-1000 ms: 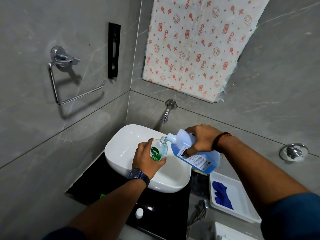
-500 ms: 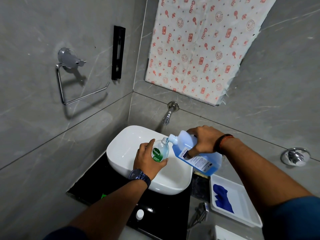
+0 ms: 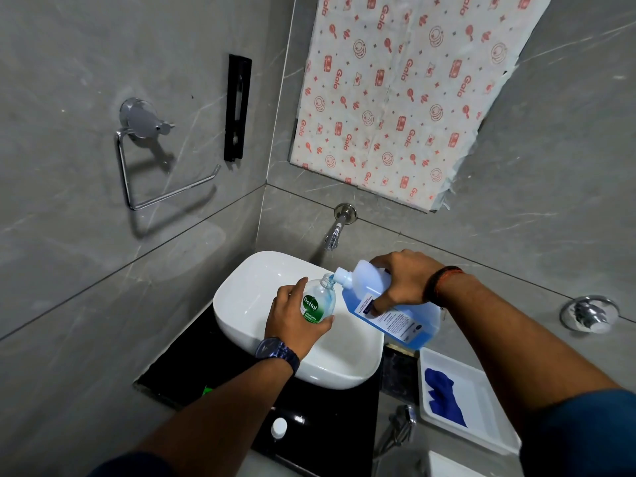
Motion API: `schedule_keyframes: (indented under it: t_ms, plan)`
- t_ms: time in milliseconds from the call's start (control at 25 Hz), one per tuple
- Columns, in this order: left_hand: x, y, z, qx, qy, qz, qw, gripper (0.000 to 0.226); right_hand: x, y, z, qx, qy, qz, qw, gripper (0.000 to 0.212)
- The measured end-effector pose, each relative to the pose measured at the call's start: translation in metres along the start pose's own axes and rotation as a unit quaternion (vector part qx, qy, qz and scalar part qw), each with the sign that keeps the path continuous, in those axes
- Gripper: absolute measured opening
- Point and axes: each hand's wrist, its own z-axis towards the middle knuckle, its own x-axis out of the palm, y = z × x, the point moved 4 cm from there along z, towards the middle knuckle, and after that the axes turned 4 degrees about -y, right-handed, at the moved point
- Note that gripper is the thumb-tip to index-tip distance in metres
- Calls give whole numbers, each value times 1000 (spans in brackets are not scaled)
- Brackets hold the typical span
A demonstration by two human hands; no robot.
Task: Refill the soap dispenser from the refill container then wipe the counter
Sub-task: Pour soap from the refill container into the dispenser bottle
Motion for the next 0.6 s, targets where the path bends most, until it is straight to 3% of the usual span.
schedule_keyframes:
  t_ms: [600]
  plan:
    - [3, -3, 1, -2, 10, 4, 1000, 87, 0, -5, 2, 2, -1, -8, 1000, 87]
